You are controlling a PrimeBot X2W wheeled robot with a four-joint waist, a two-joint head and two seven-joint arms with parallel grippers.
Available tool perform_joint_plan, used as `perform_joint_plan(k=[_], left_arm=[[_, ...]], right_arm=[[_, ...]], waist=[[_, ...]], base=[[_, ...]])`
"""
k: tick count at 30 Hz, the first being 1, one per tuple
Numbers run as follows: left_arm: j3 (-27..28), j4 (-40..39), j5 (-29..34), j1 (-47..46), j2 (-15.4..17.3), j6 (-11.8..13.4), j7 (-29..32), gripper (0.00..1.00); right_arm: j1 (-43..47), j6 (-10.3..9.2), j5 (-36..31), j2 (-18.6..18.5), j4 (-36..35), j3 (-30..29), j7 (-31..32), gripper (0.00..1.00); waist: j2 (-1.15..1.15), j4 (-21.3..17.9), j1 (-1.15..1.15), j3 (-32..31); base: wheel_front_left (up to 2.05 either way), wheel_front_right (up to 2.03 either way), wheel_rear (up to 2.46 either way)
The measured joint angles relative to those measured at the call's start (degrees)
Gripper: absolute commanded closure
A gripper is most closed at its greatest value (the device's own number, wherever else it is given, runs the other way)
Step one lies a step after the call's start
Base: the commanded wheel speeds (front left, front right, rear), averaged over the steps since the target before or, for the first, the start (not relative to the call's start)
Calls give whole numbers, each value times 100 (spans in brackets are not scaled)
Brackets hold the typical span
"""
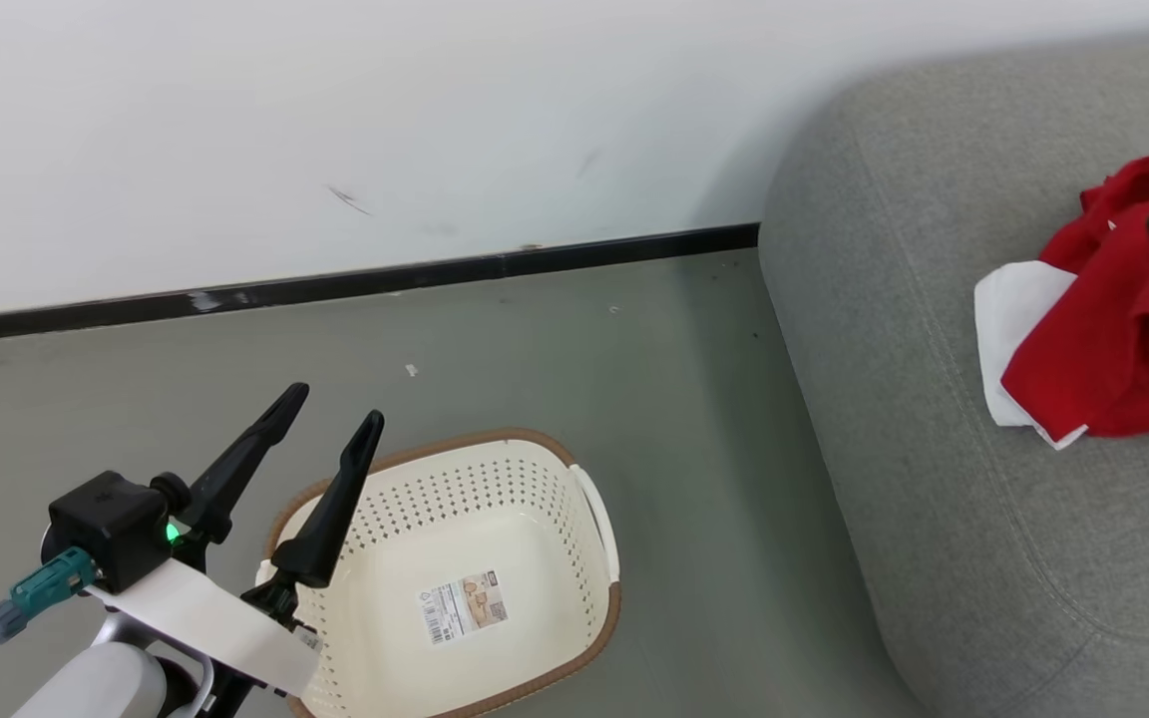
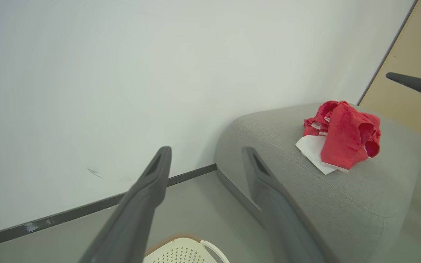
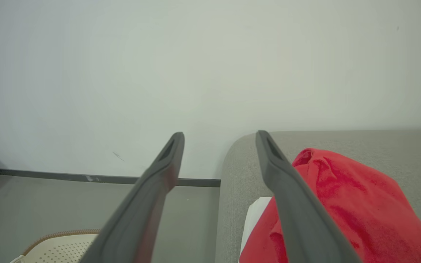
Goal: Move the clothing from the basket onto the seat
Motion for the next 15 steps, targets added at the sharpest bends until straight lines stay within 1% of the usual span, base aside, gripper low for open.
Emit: perform_joint_plan(k=[7,12,15], left_arm=[[111,174,-58,112,-88,86,-49,0],[243,336,-113,191,-122,202,-98,0],[331,427,-167,264,-142,213,-126,0]], right_arm=[[-5,0,-104,243,19,296,-221,0],[-5,0,-264,330,14,364,-443,0],[1,0,-350,388,27,387,-554,0]], waist=[[0,306,0,-169],[0,530,0,-275],[0,664,0,-334]], base=[[0,0,0],[0,0,0],[0,0,0]])
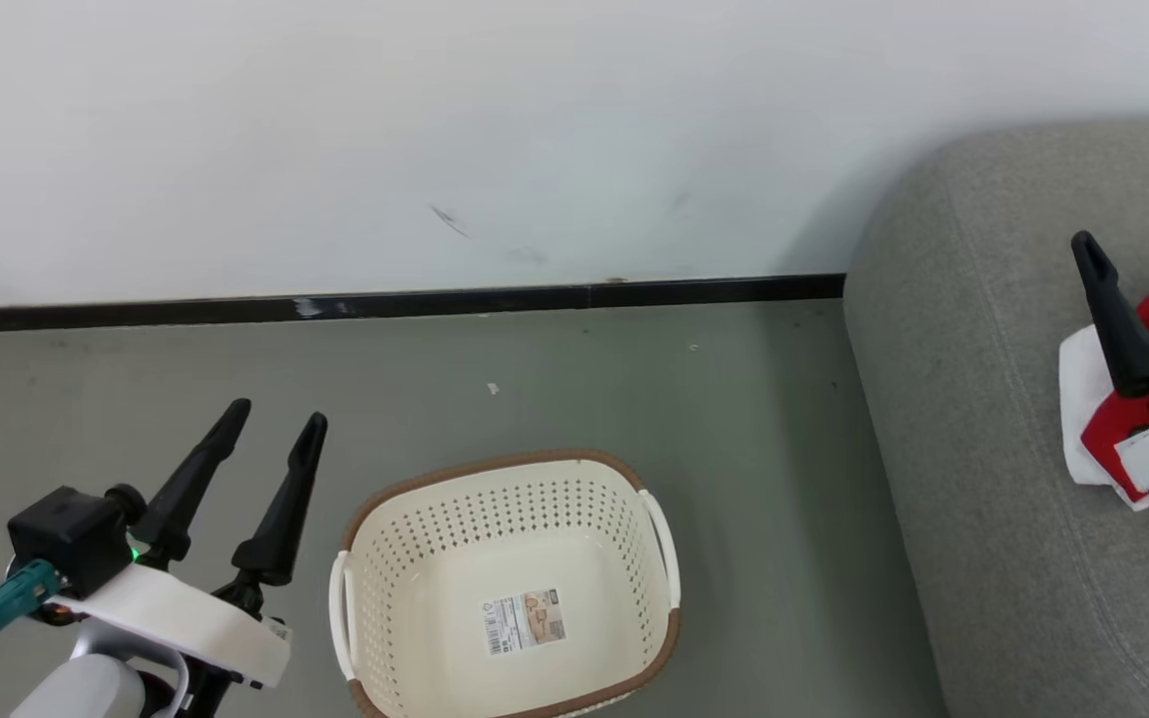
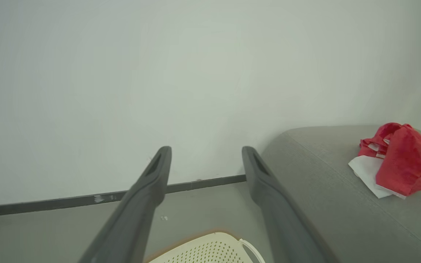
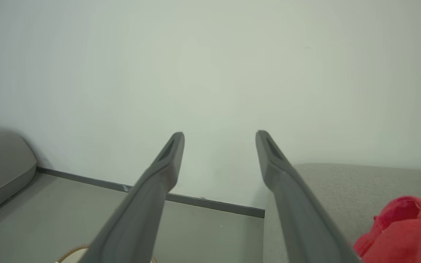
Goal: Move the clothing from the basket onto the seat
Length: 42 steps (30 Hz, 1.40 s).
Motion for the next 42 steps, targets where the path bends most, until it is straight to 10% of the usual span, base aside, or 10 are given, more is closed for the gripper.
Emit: perform_joint_plan(k=[42], left_arm=[[623,765,-126,704,-335,226,-171,0]], right_arm=[[1796,-1,-1059,1896,-509,-682,-316,0]], waist=[[0,1107,0,-648]], base=[[0,0,0]])
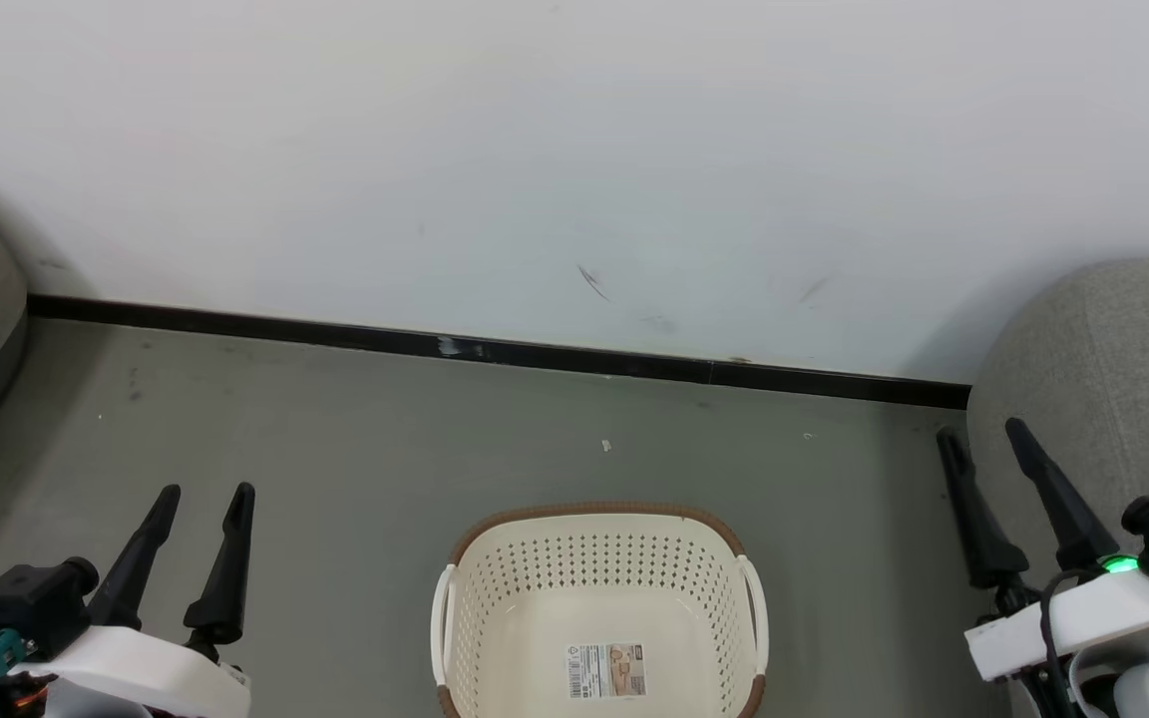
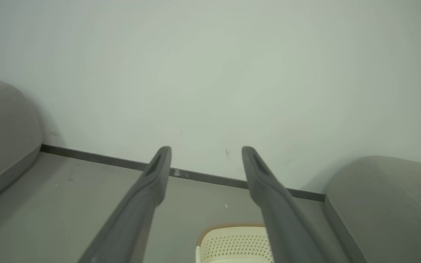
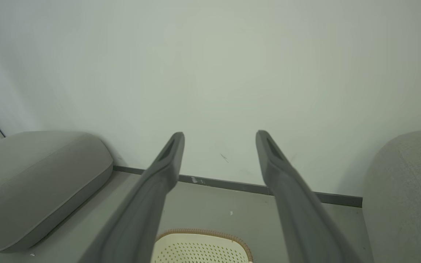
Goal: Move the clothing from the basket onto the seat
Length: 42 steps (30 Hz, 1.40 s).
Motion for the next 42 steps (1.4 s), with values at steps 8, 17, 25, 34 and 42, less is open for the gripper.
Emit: perform_joint_plan(k=[8,17,25,34,42], left_arm=[[59,134,315,218,22,66,-8,0],[205,114,522,249,-145,64,-8,0],[303,115,682,393,-220,57,-8,0],[369,114,913,420,-308,7,-8,0],[434,116,970,449,-394,-51,-8,0]], right_arm=[[269,-2,-380,294,-52,-13,0,0],[381,-2,-723,571,-185,-100,0,0],[470,-2,-878,631,-311,-230,0,0],[486,-2,-1011,672,-390,-289,0,0],[498,-2,-1049,712,-415,-297,0,0]], waist=[[0,-27,0,-47],[0,-104,0,-46],[0,-165,0,-65],[0,-188,0,-87],[0,-184,0,-78]], base=[[0,0,0],[0,0,0],[0,0,0],[0,0,0],[0,0,0]])
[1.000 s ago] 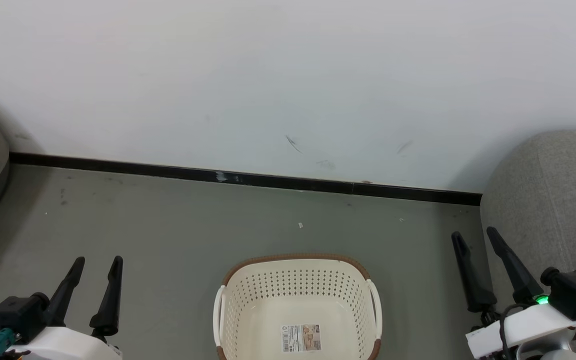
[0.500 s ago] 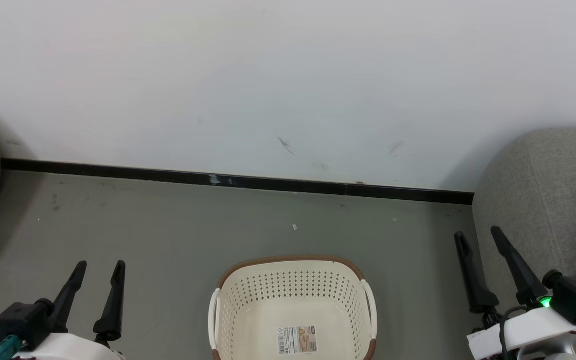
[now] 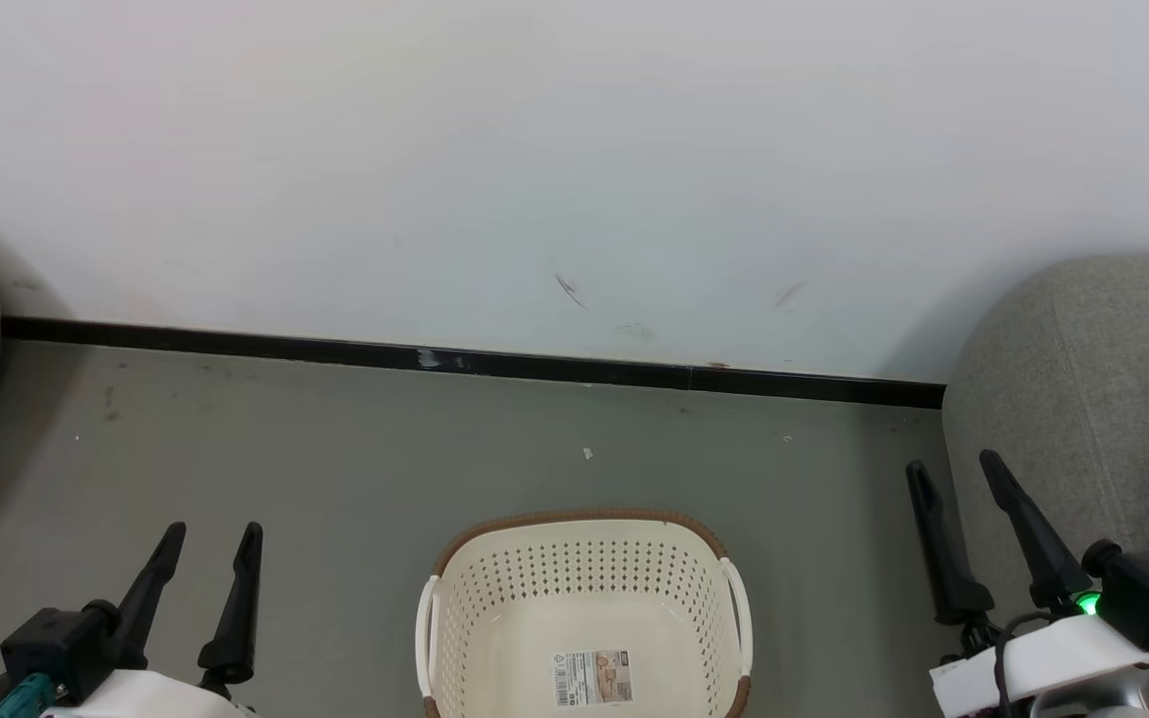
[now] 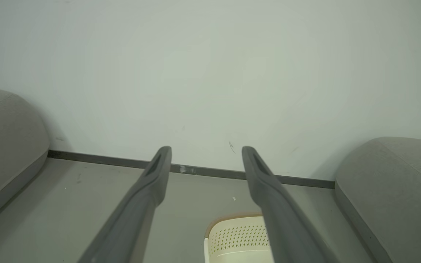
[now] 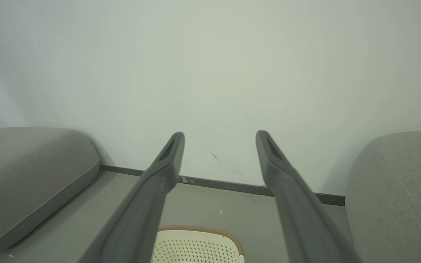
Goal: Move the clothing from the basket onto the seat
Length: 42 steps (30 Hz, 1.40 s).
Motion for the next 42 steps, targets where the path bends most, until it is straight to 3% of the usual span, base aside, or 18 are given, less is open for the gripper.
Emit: perform_joint_plan(k=[17,18,24,29,42], left_arm=[[179,25,91,3,-133,-166,0,0],[169,56,85,4,-158,-160,4,100],[-3,352,58,199,-537,-157,16,100],[37,363,-115,220,-564,-158,69,100],[328,374,-880,220,-757,-291,330,100]], right_arm=[[76,0,-18,35,-98,-3,0,0],[79,-2,-14,37,-67,4,3,100],[324,-3,10,137,282,78,9,100],[342,-3,176,137,278,100,9,100],[344,-3,1513,137,277,86,147,100]], waist=[[0,4,0,15],[0,4,0,15],[0,3,0,17],[0,-1,0,19],[0,-55,4,20]], base=[[0,0,0],[0,0,0],[0,0,0],[0,0,0],[0,0,0]])
